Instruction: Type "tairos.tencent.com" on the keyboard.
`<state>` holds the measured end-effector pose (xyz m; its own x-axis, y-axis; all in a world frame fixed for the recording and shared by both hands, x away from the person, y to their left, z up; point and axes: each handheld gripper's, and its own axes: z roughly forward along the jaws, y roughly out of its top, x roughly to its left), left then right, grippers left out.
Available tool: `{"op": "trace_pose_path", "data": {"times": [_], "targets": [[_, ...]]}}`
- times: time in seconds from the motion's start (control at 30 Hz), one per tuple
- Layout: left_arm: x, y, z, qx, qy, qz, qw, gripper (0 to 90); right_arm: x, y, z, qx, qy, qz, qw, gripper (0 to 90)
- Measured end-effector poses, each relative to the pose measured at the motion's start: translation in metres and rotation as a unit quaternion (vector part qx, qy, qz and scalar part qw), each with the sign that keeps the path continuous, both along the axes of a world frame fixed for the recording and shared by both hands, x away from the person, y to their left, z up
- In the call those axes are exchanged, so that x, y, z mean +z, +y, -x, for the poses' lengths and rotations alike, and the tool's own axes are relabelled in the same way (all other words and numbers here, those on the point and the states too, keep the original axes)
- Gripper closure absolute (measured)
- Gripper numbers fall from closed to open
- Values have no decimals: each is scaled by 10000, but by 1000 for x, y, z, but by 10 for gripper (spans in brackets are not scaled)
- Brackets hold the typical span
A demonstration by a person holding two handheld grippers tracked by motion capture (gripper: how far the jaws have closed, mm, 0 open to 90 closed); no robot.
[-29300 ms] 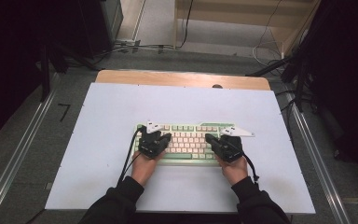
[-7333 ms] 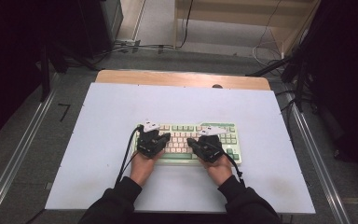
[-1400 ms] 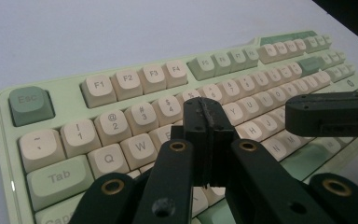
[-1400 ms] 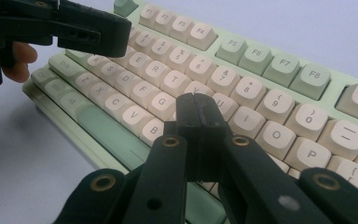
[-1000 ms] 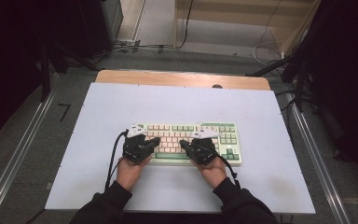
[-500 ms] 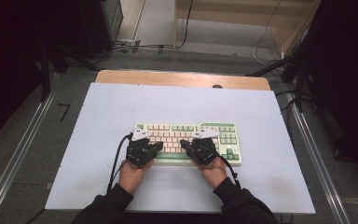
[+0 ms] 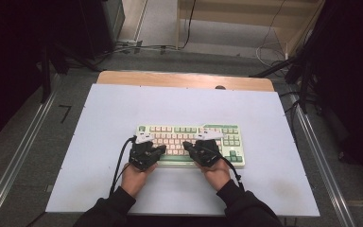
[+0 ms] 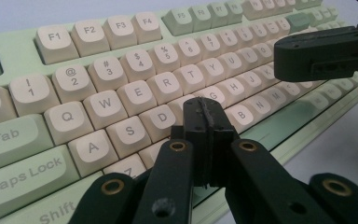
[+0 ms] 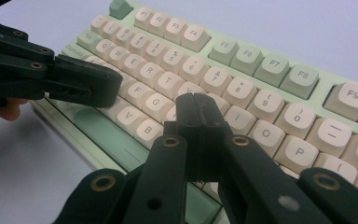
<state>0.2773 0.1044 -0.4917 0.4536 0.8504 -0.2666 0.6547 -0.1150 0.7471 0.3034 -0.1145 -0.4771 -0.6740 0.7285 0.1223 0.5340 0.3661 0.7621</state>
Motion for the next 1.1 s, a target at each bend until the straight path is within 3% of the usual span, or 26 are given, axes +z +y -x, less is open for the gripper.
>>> {"op": "trace_pose_path", "data": {"times": [0.17,0.53,0.77,1.1], "targets": [[-2,-3,1,-35,36,-116,9999,900,0,0,0,-18,-33,29,10000,877],[3,0,1,-3,-81,19,10000,900,0,0,0,-12,-27,17,10000,877],[8,5,-2,155,-214,115,9996,900,0,0,0,-11,-28,12,10000,877],[9,9,-9,301,-251,154,9991,900,-1,1,0,3,-4,0,10000,877]]}}
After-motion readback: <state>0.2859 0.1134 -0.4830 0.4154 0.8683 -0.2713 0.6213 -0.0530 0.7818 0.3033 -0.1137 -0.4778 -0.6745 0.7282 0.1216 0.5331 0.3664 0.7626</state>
